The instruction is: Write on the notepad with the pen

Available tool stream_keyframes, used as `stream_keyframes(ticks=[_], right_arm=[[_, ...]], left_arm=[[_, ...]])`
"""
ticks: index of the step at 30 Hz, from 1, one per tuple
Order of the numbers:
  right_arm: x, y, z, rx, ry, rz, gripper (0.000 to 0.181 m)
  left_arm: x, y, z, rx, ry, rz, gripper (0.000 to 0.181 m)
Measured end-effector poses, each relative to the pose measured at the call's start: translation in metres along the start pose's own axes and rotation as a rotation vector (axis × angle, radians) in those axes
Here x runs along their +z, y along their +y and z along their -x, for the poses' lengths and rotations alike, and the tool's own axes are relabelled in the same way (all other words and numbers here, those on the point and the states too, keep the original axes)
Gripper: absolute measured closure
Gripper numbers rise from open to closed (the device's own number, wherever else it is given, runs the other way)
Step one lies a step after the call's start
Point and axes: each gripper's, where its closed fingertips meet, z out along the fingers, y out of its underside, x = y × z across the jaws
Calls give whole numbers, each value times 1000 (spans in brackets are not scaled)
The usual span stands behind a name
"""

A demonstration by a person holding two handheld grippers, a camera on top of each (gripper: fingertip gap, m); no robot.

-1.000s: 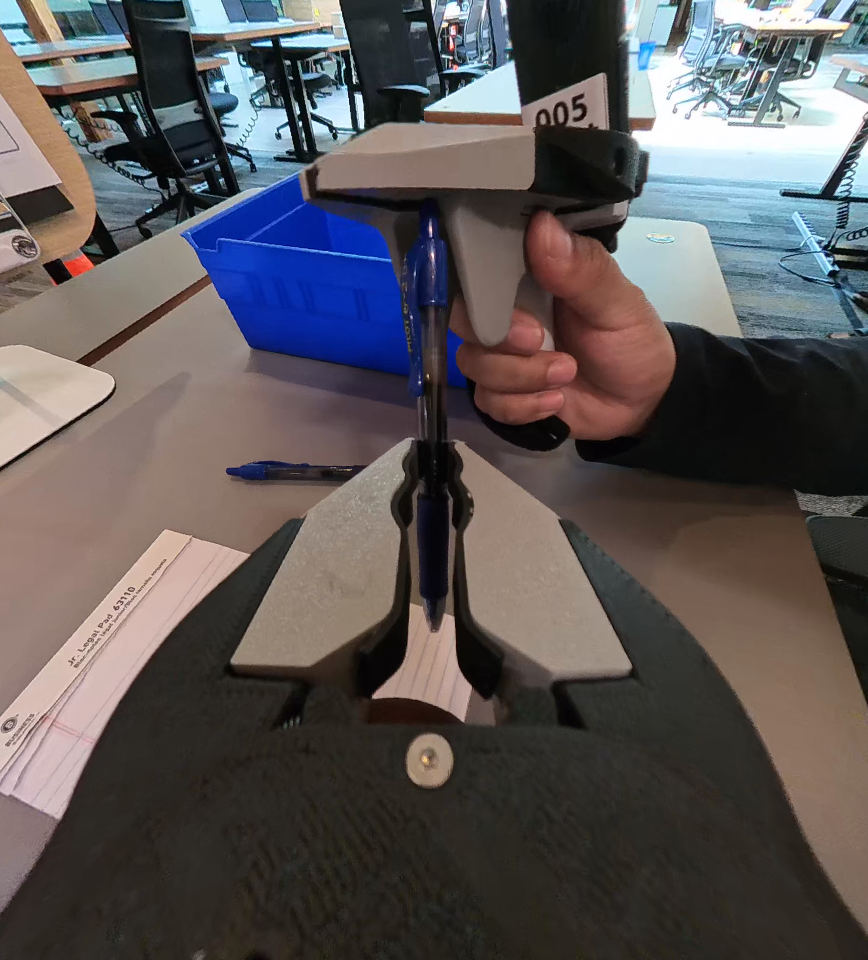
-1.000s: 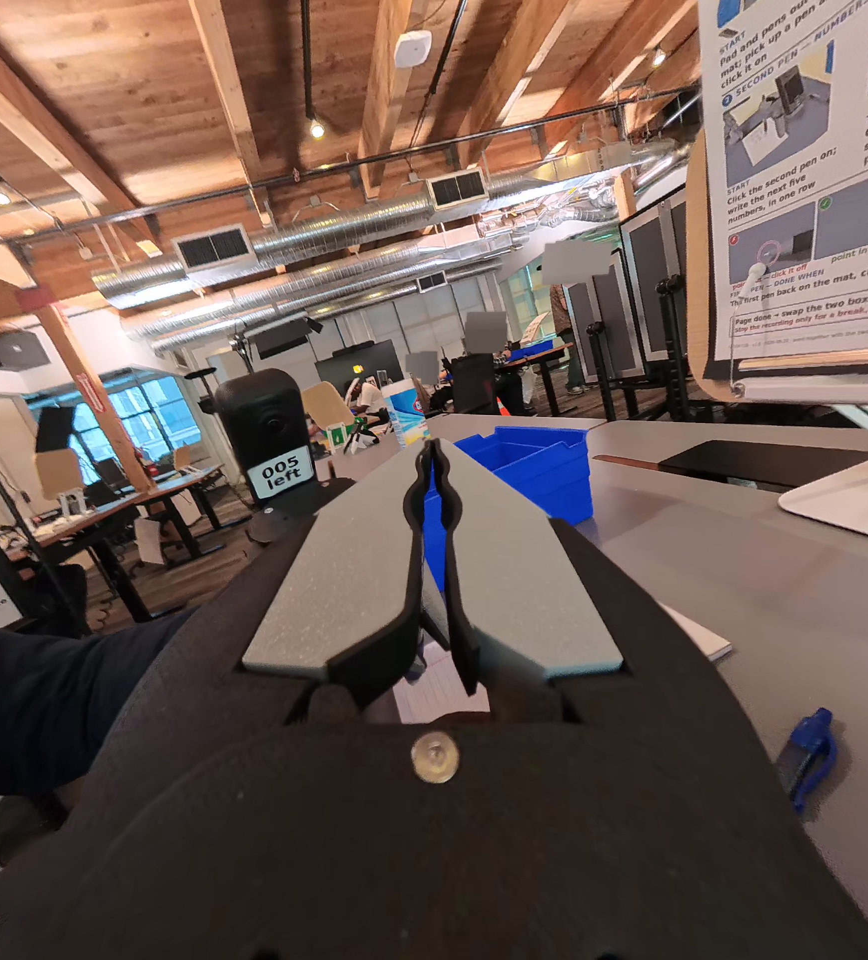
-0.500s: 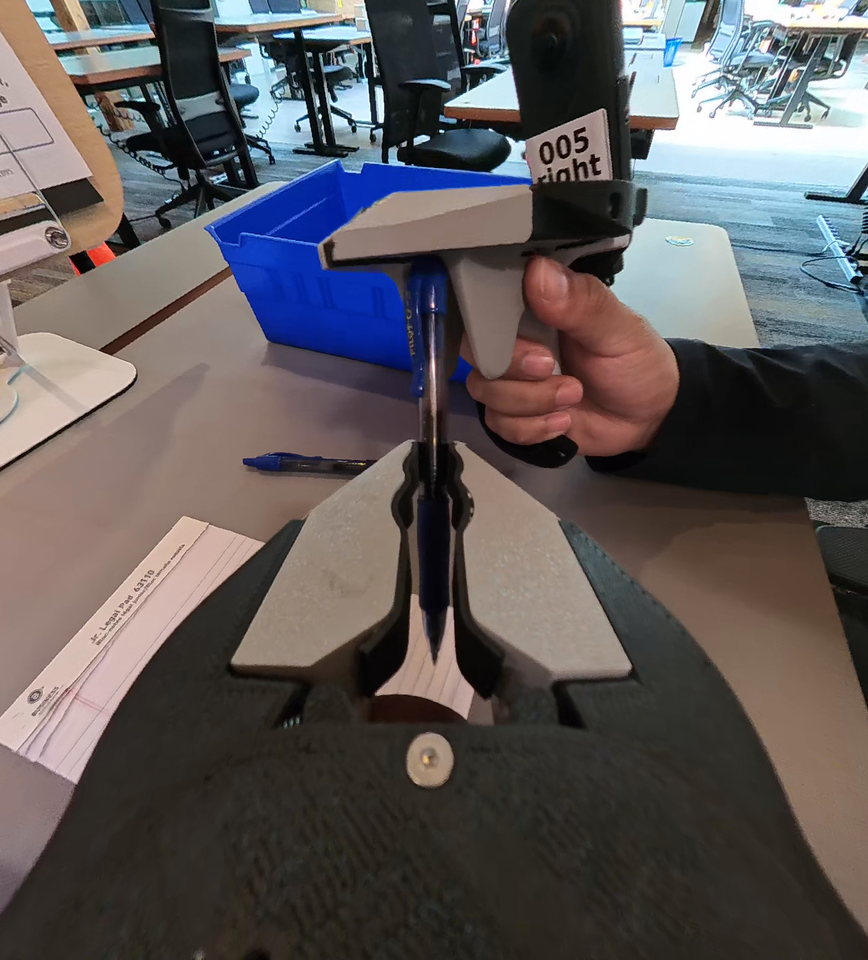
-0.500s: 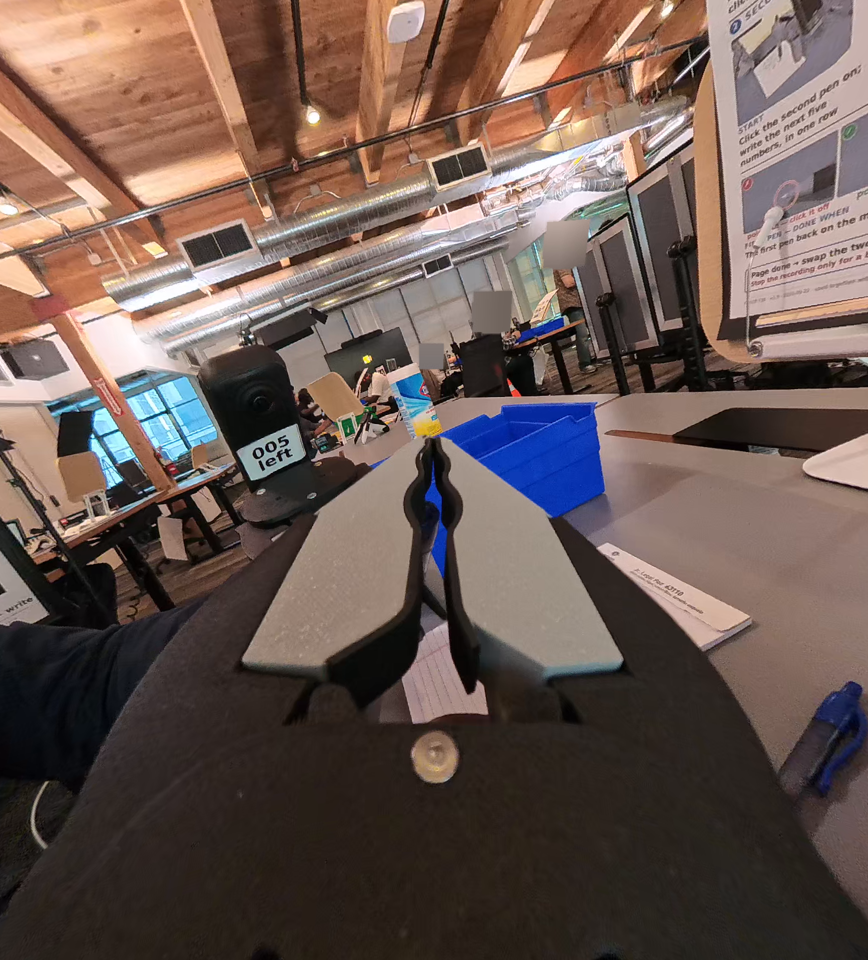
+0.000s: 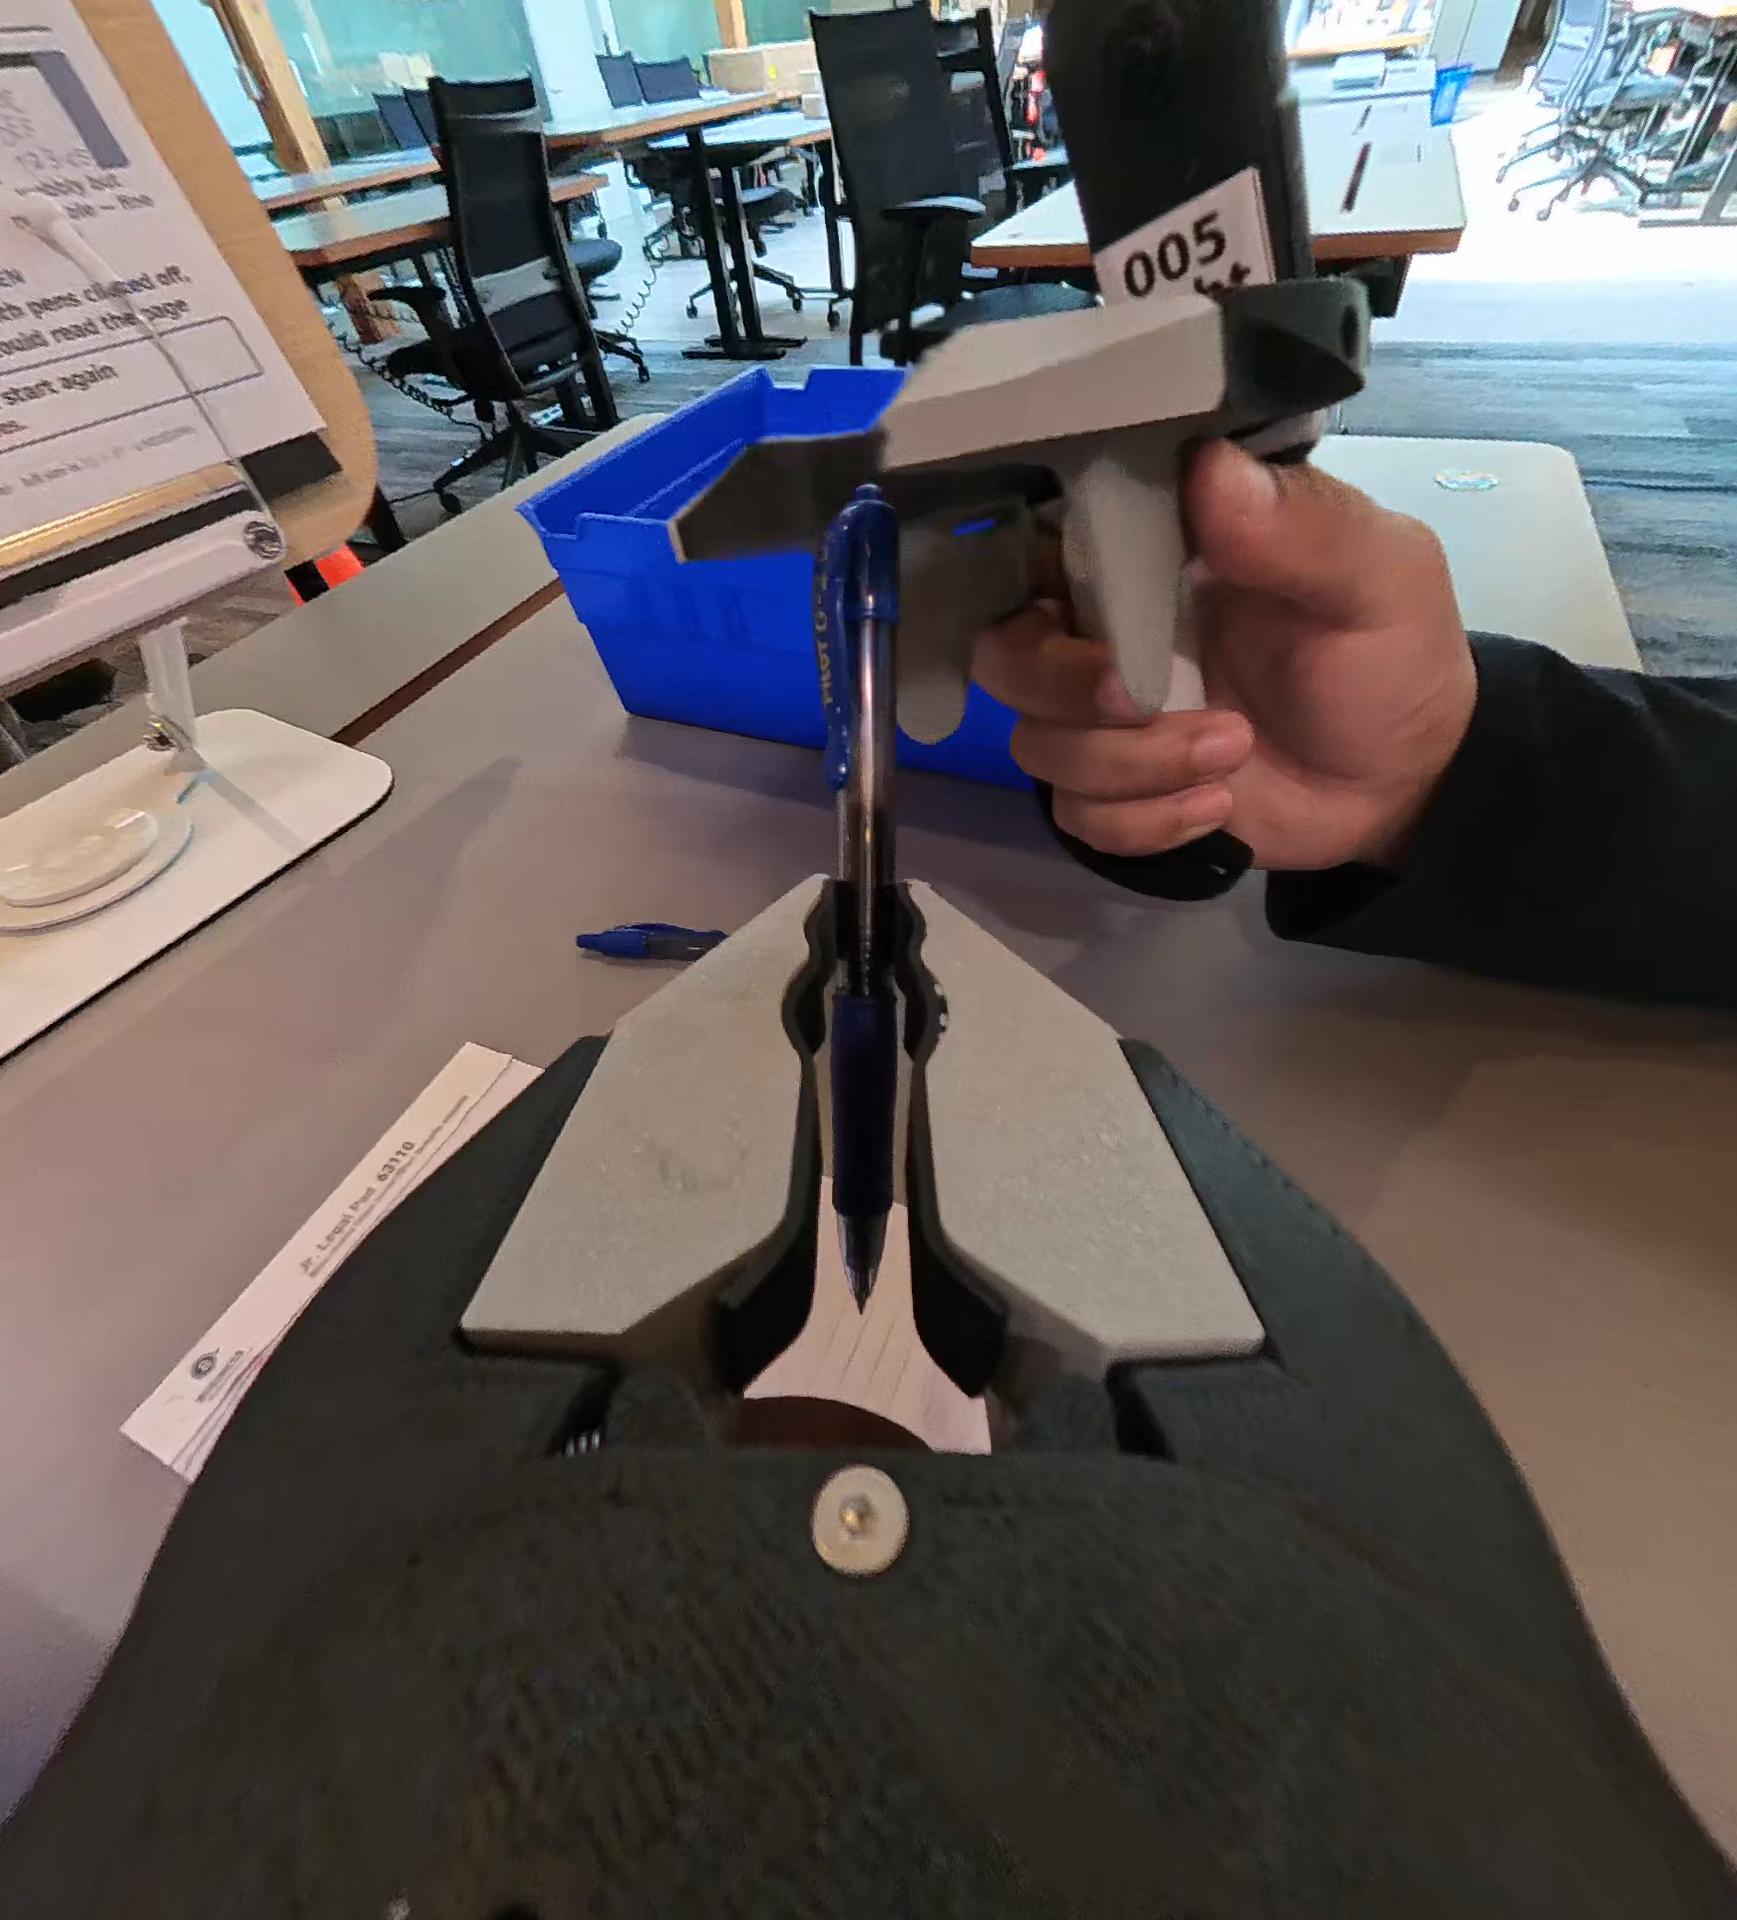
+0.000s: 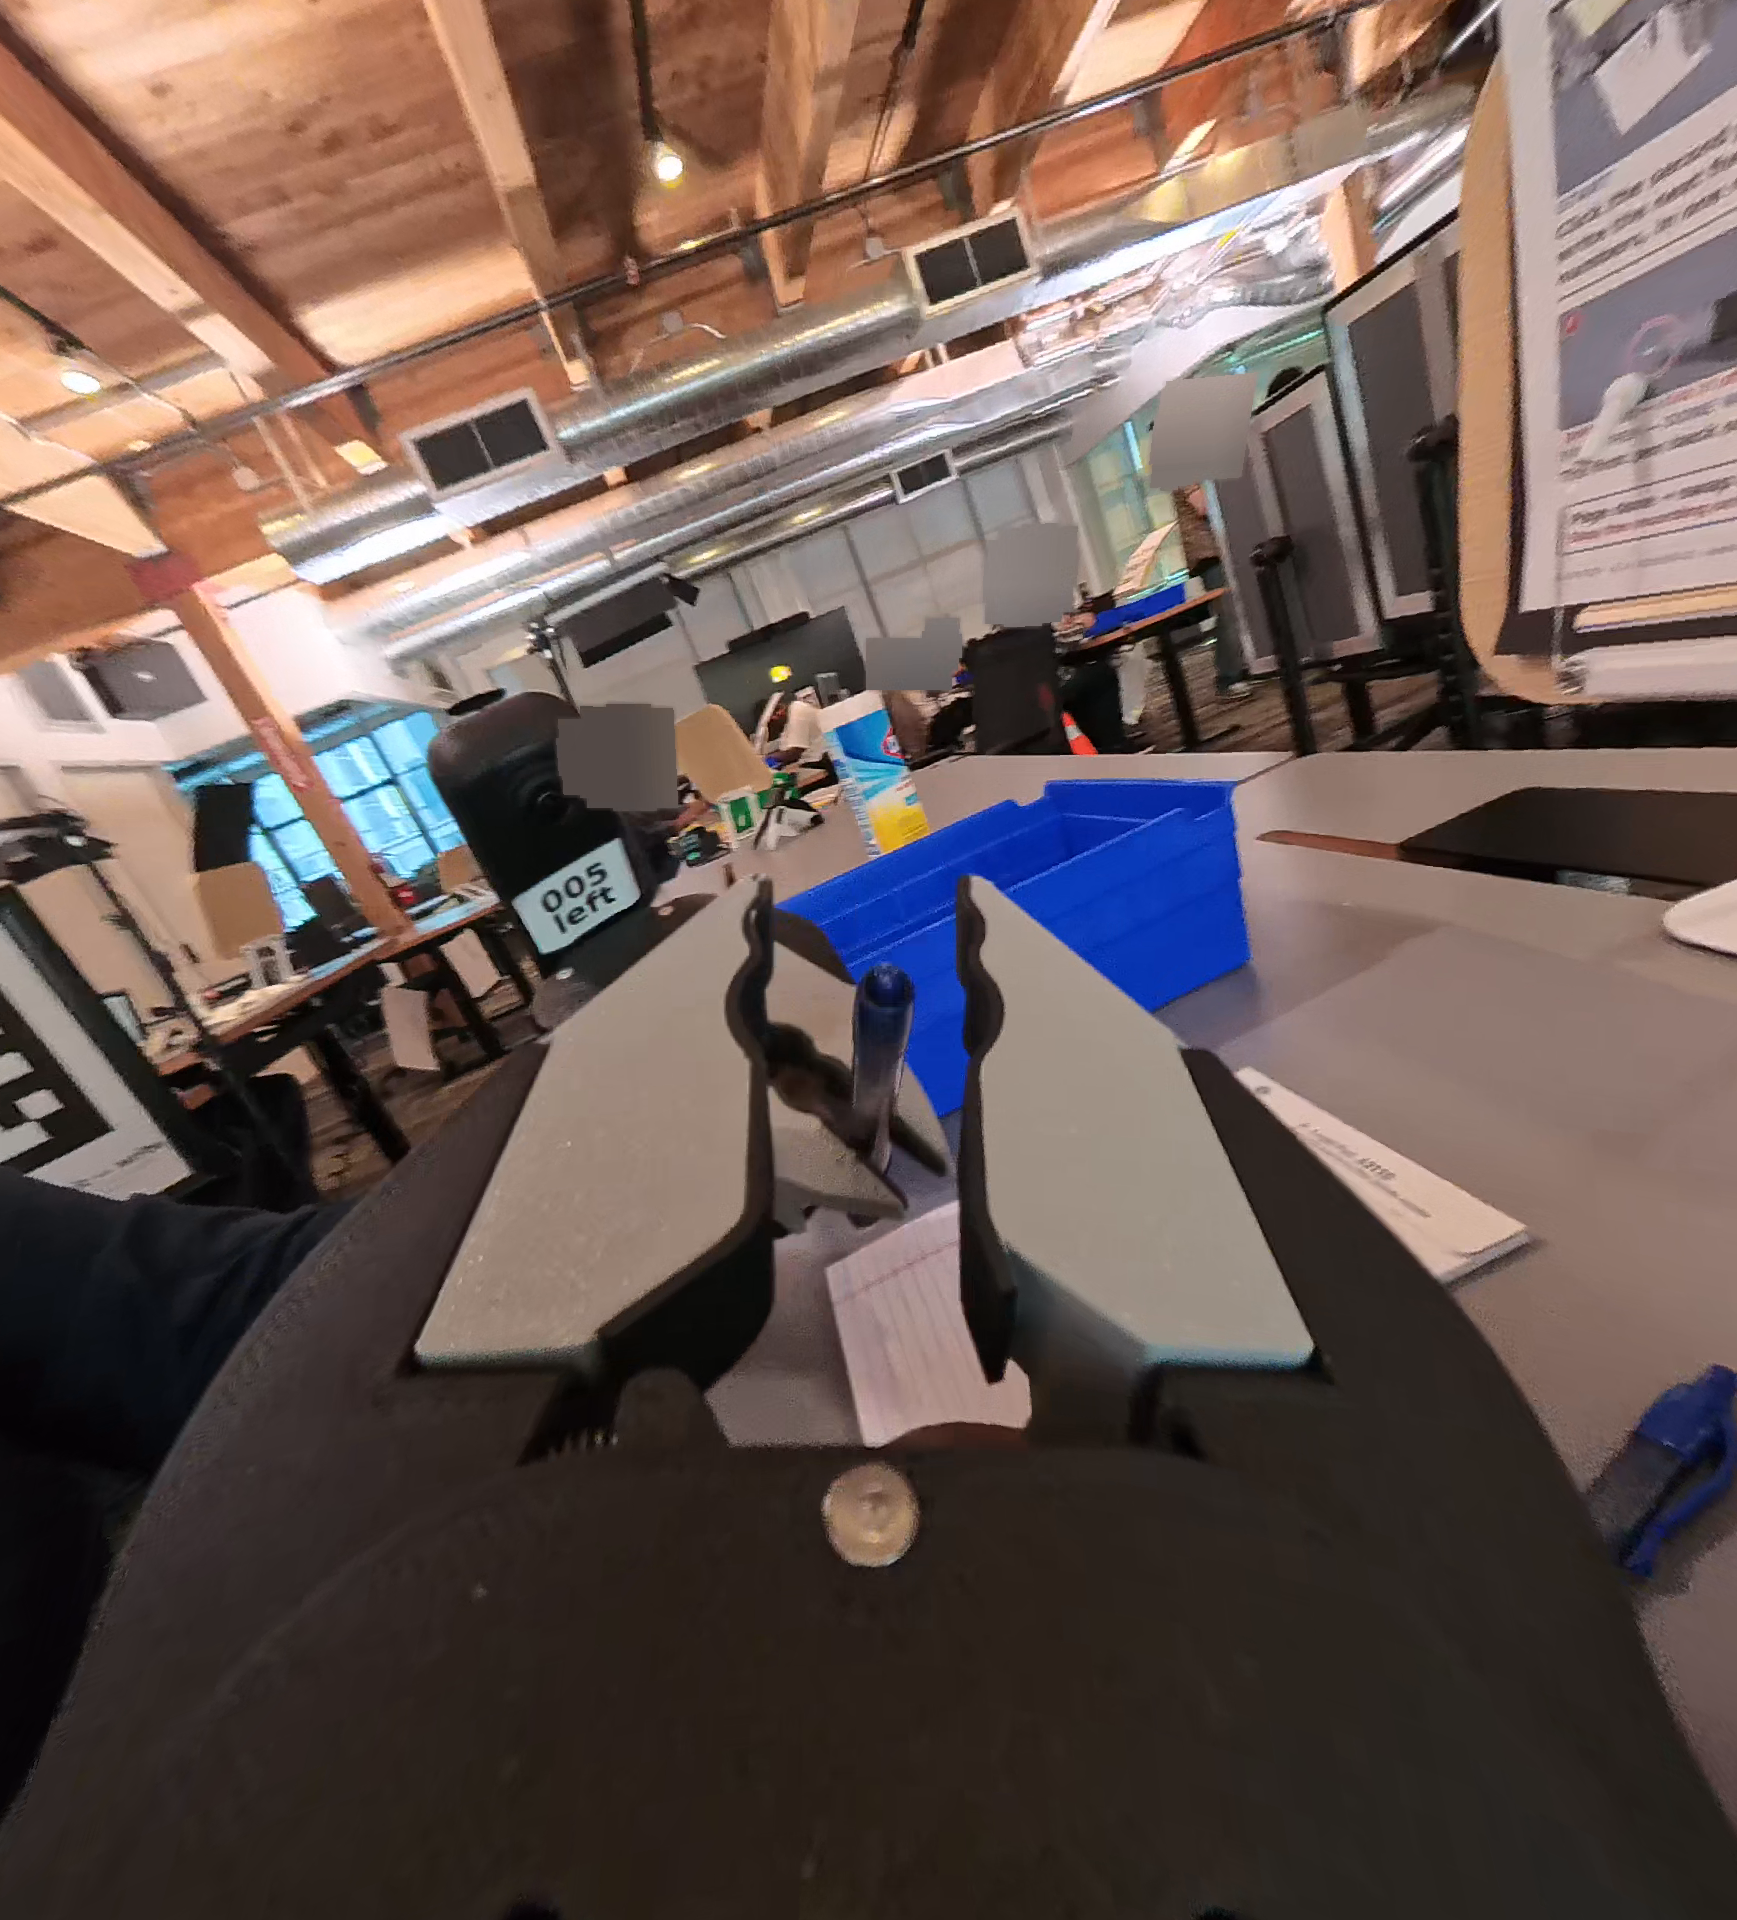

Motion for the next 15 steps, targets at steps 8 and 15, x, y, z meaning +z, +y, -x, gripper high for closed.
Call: stream_keyframes(ticks=[8,15], right_arm=[[16,37,5,-37,-15,179,178],[4,10,6,-81,18,91,179]], left_arm=[[1,0,-6,38,6,7,174],[5,10,-8,18,29,48,164]])
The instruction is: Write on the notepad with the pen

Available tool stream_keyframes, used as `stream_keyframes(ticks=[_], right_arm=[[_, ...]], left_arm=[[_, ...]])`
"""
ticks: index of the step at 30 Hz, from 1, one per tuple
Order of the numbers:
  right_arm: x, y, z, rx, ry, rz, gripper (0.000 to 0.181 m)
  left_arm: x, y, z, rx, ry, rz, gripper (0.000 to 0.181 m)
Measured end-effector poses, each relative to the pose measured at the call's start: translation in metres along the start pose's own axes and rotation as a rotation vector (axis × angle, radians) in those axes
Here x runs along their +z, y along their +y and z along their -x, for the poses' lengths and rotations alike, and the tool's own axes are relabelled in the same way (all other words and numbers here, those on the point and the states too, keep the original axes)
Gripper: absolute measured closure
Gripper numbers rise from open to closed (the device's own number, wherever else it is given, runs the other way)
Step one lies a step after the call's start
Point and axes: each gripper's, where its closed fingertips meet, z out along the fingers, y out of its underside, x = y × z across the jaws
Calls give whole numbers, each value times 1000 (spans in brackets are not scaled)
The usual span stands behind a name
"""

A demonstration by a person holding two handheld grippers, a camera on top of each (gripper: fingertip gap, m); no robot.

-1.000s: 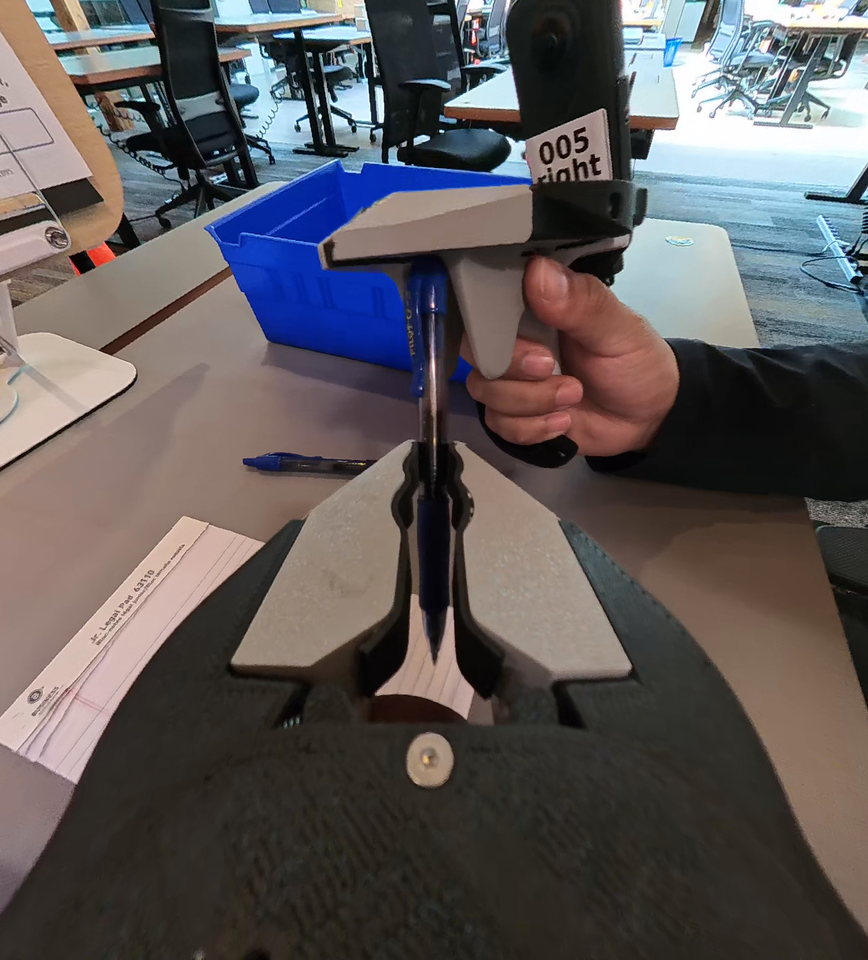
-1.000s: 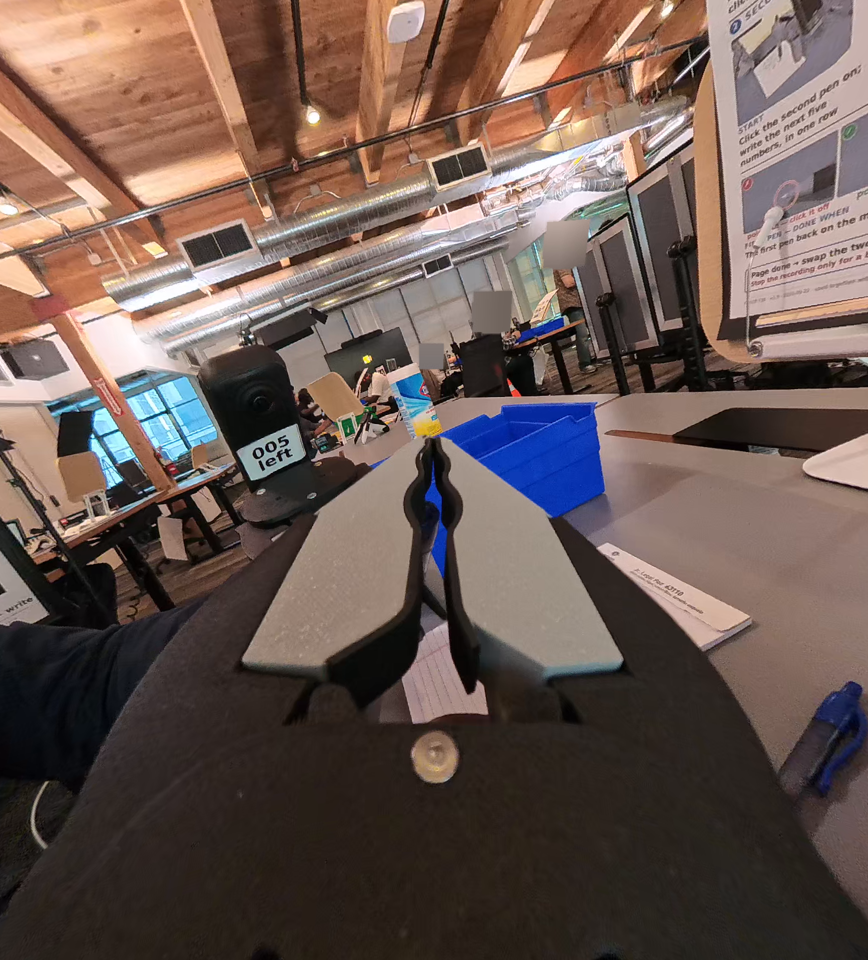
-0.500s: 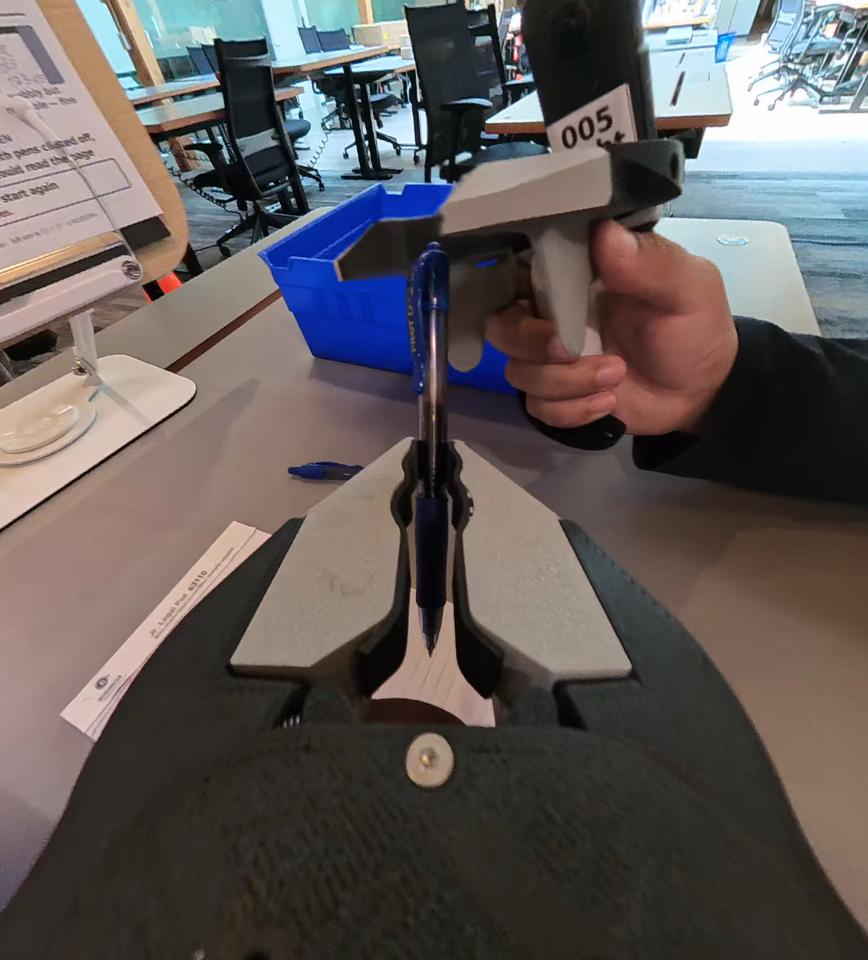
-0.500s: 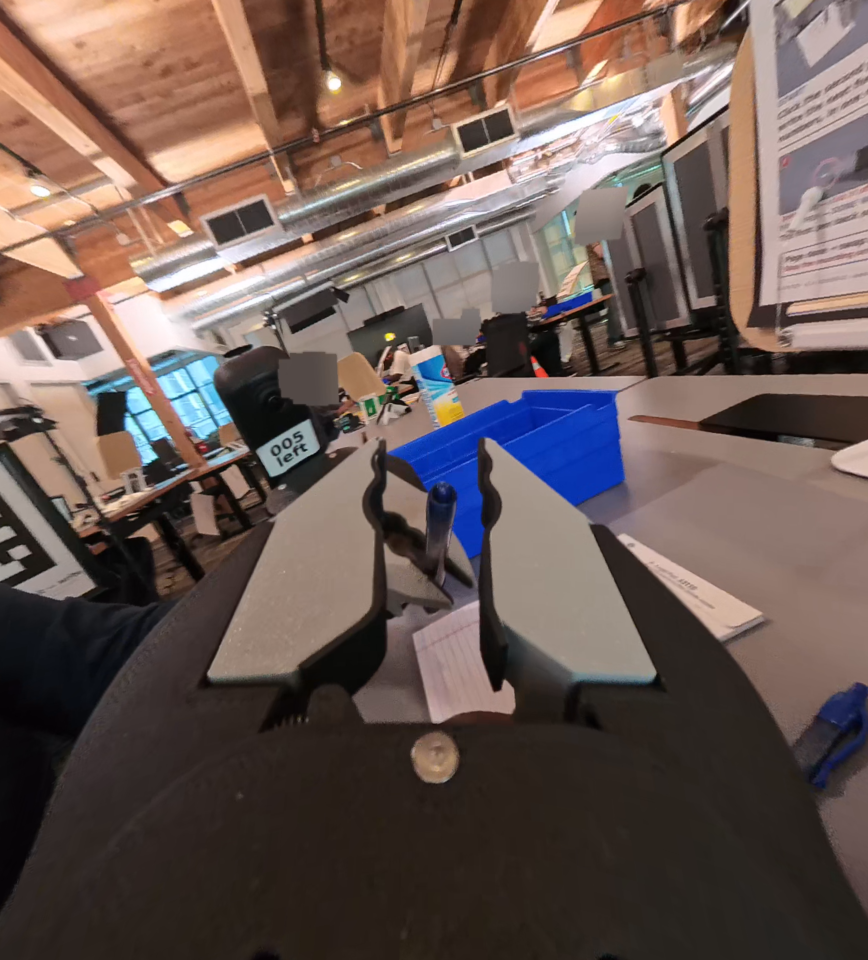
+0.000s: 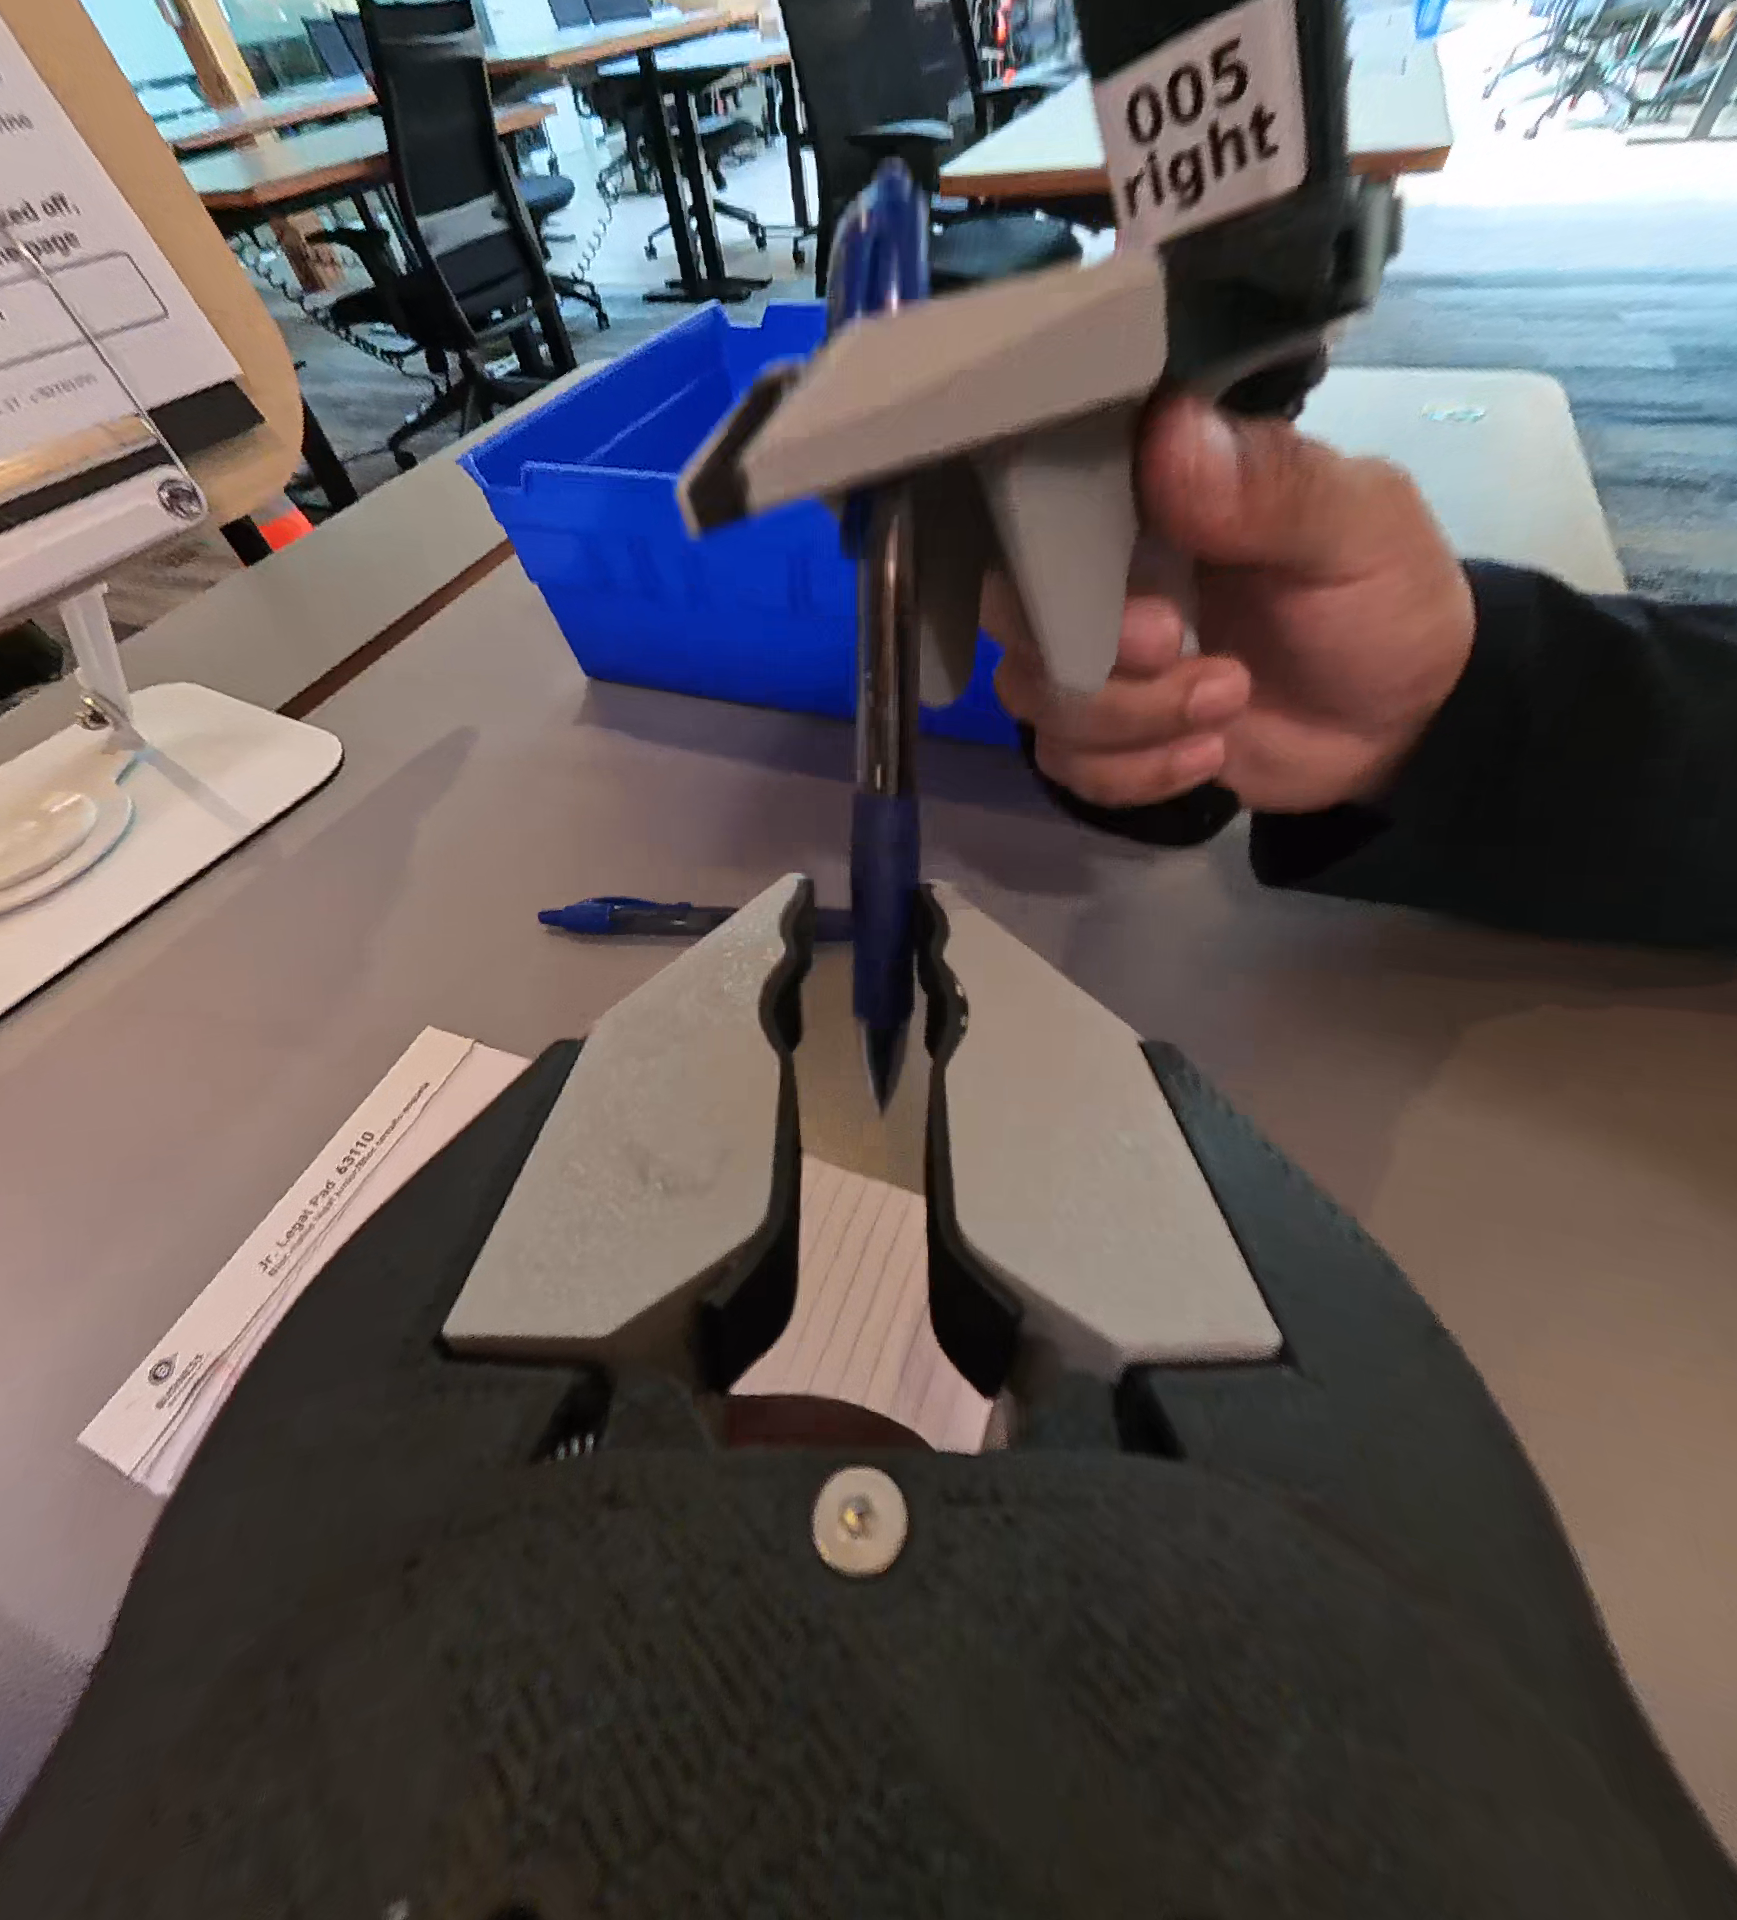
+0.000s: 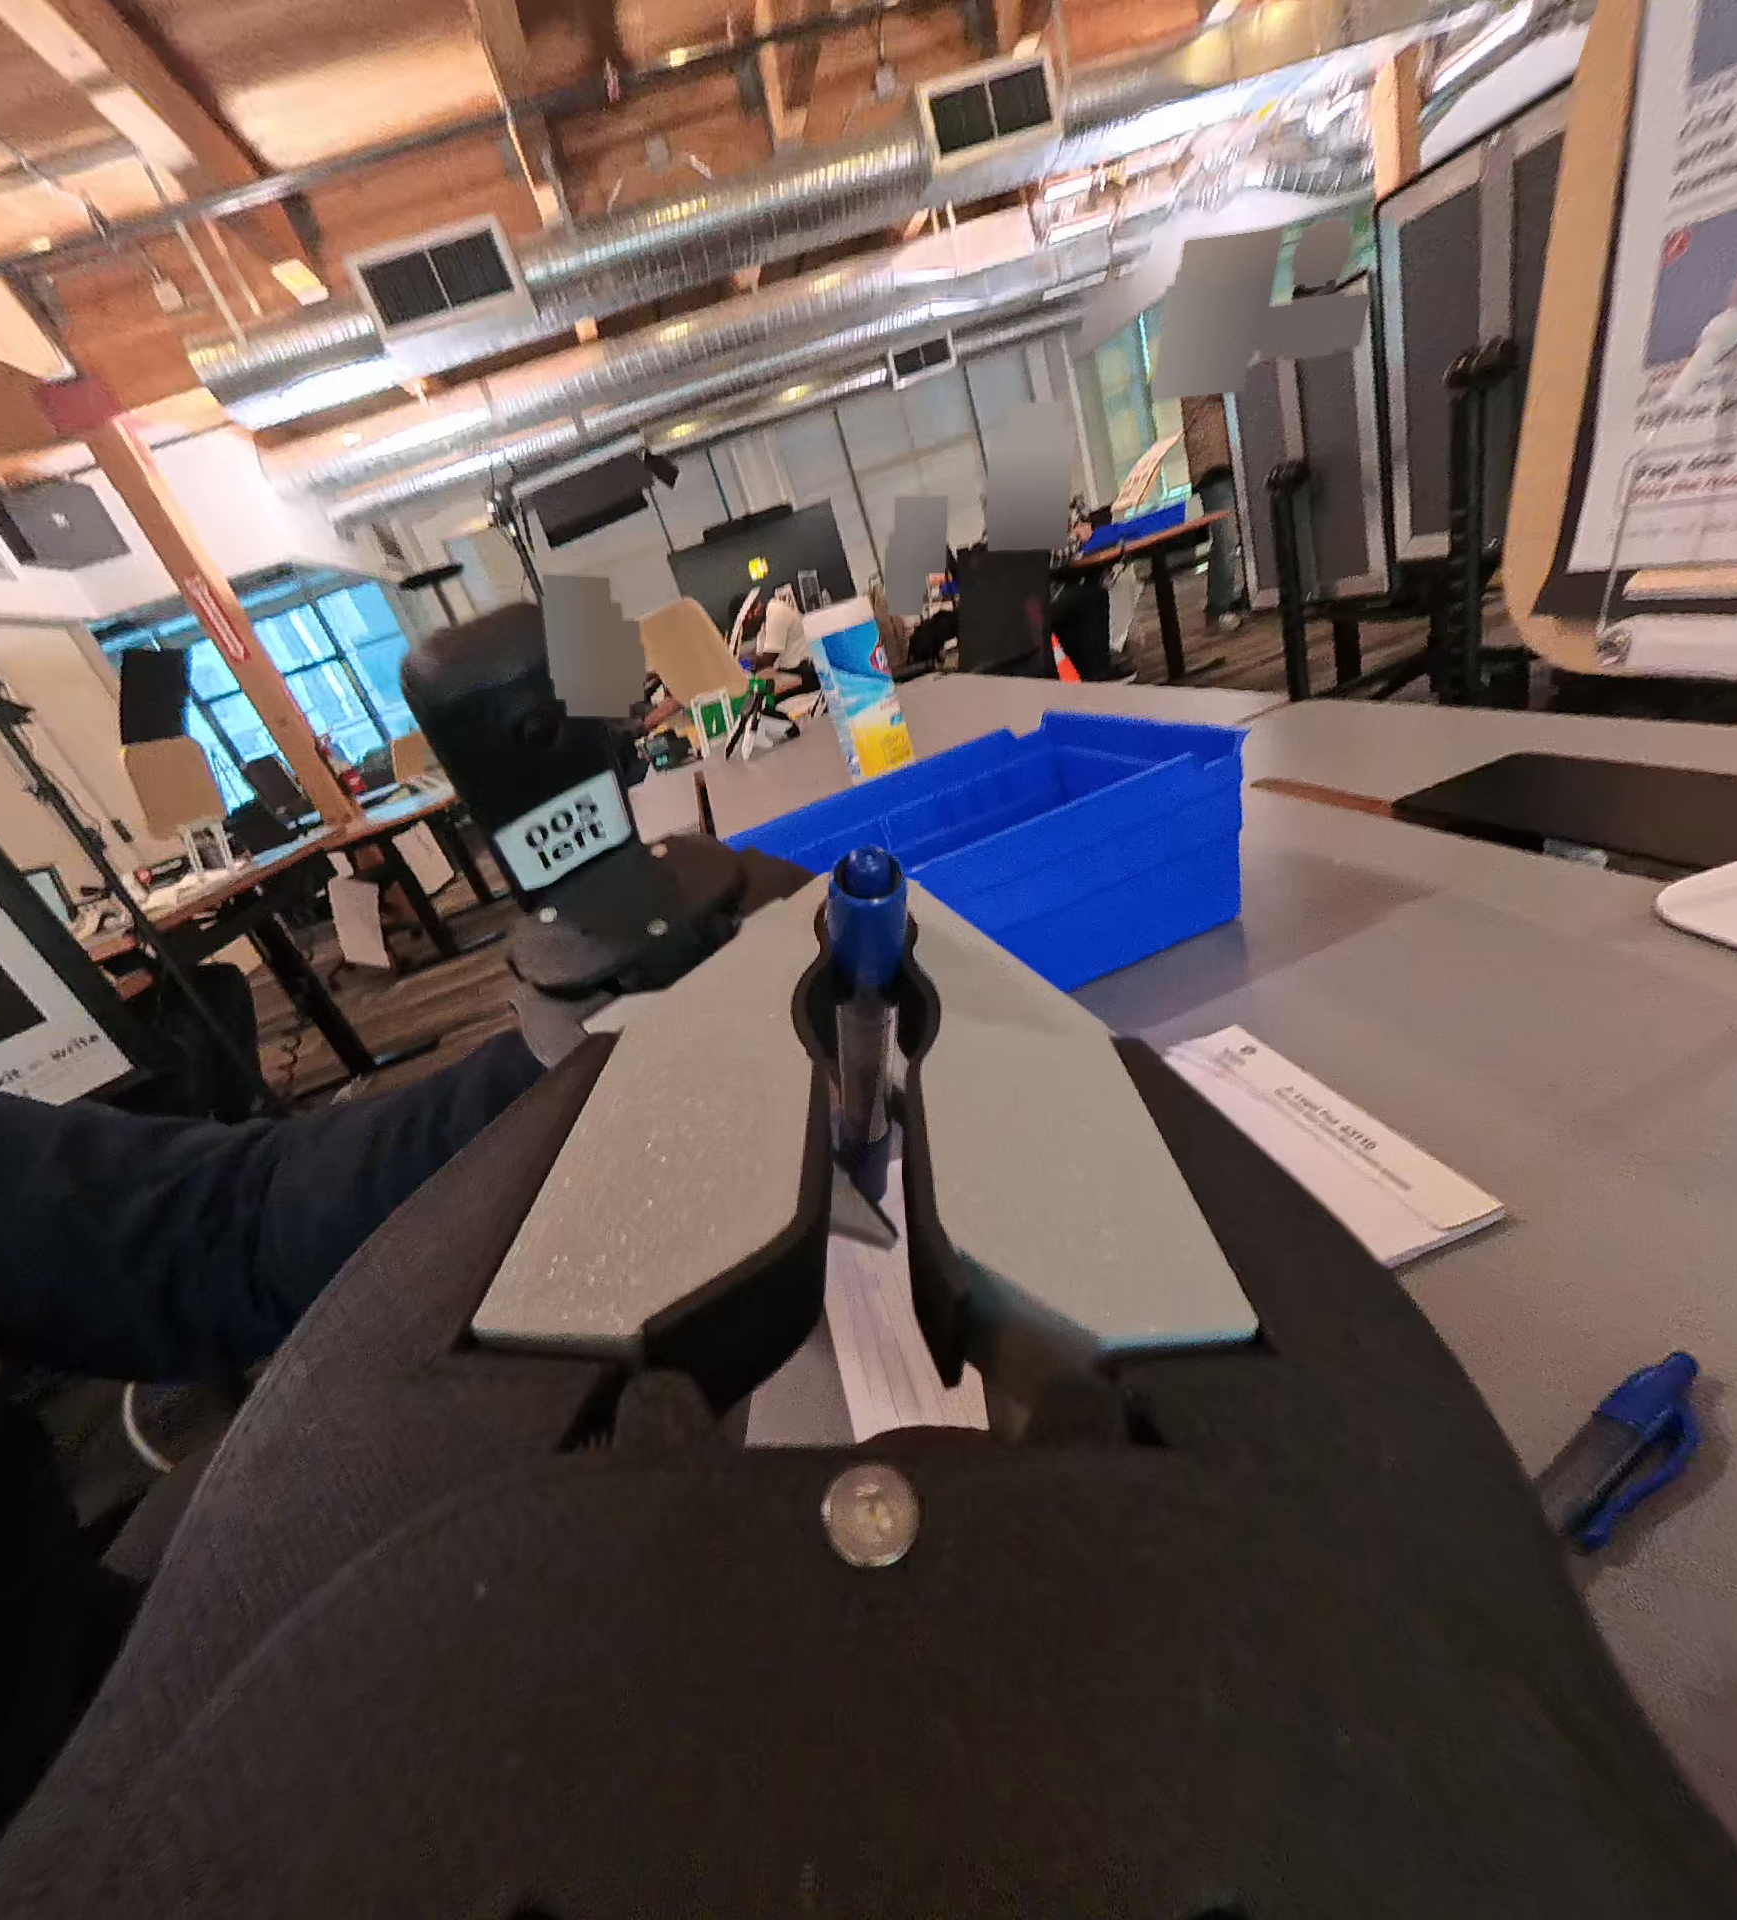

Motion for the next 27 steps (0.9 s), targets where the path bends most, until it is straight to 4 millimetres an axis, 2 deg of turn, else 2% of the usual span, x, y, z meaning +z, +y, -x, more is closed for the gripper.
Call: stream_keyframes(ticks=[2,4,8,11,13,15,17,19,22,27], right_arm=[[-6,-6,-1,-7,3,-17,179],[-7,-7,3,3,-32,-7,179],[-9,-2,7,43,-98,11,177],[-9,7,7,136,-165,59,172],[-5,21,7,152,-179,126,171],[1,35,9,136,-178,187,166],[6,45,11,84,-160,235,177],[7,50,8,27,-119,273,177],[2,52,0,21,-81,302,178],[2,48,2,-13,-87,280,177]], left_arm=[[1,1,-5,5,31,-3,173],[0,0,-9,-3,62,-1,173],[-4,0,-5,12,60,5,173],[-5,2,-4,31,48,19,173],[-4,1,-7,25,59,17,173],[-3,4,-9,36,68,34,173],[-2,9,-11,50,73,65,173],[-1,11,-10,55,65,77,173],[-5,4,-7,36,65,35,173],[-7,-1,-9,36,71,10,173]])
